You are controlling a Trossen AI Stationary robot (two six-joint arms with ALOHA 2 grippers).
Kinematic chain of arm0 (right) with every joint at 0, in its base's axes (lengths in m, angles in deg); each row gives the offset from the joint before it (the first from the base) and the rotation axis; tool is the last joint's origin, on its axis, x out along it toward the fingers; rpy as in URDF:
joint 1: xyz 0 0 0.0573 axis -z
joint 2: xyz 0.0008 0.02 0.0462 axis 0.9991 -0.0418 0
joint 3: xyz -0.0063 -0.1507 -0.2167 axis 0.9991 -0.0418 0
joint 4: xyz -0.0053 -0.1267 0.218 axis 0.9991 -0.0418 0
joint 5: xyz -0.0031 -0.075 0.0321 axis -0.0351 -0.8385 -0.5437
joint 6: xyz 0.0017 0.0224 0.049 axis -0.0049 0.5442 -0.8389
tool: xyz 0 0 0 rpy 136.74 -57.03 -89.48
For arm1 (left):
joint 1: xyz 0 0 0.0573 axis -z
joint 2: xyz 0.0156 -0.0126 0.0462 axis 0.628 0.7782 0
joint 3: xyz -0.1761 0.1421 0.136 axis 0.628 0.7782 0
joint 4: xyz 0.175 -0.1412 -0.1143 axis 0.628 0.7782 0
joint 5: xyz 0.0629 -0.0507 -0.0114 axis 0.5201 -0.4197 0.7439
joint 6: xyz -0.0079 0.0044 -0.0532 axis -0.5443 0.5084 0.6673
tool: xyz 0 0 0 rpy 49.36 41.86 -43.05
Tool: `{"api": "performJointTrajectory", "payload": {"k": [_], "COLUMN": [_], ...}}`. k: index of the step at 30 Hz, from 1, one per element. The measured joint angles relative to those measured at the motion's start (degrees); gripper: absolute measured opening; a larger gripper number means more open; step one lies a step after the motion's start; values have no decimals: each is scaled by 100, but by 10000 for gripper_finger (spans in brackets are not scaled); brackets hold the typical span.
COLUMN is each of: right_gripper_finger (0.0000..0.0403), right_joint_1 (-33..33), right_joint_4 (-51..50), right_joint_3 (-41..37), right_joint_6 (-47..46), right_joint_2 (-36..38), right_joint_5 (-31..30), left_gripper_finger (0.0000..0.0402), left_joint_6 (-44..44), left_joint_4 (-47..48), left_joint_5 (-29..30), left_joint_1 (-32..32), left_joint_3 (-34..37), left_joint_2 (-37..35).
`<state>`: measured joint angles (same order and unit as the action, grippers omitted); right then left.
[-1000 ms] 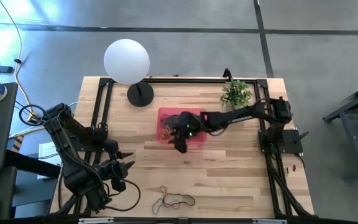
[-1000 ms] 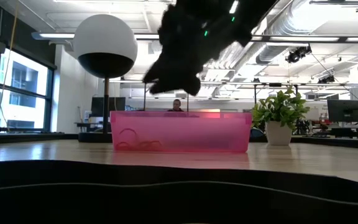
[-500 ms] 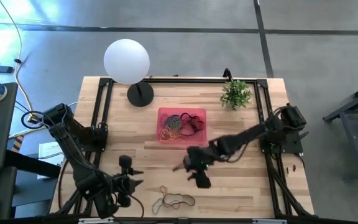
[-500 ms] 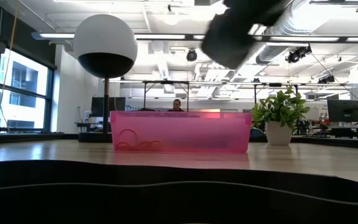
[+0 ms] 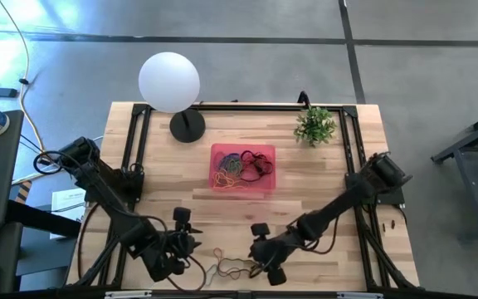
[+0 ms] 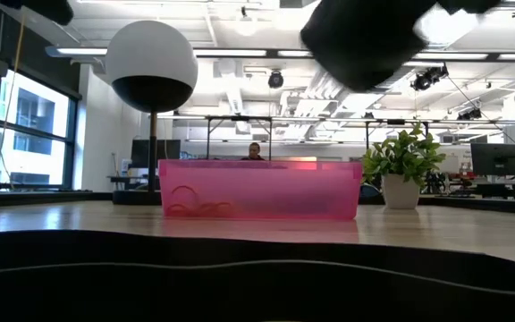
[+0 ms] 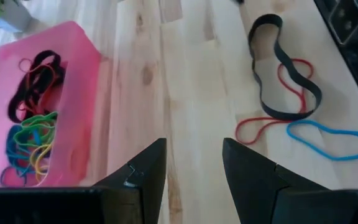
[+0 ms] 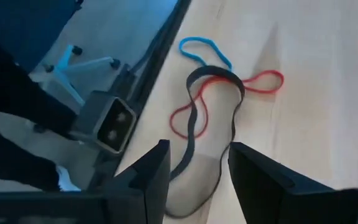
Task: Pick and place rubber bands into bin
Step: Put the black rubber band into the red bin
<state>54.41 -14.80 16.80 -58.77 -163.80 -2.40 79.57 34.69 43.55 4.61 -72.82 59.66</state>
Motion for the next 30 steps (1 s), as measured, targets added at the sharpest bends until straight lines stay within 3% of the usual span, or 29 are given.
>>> {"api": "performJointTrajectory", "payload": {"k": [5,13,26,30], "right_gripper_finger": [150,147,130,124], "right_joint_1": [99,138,82,-30], "right_joint_4": [173,694,581,451], "right_joint_3": [-2,-1,105,114], "right_joint_6": [-269,-347,-855,-1004], "right_joint_2": [-342,-892,-1265,-1300], "right_joint_5": [-337,-149,-257,-594], "left_gripper_finger": [147,147,147,147], "left_joint_6": [-66,-232,-321,-321], "left_joint_4": [-12,22,26,28], "left_joint_5": [-396,-526,-578,-577], "left_joint_1": [-77,-77,-75,-75], "left_joint_3": [-1,-2,-2,-2], "left_joint_2": [0,0,0,0]}}
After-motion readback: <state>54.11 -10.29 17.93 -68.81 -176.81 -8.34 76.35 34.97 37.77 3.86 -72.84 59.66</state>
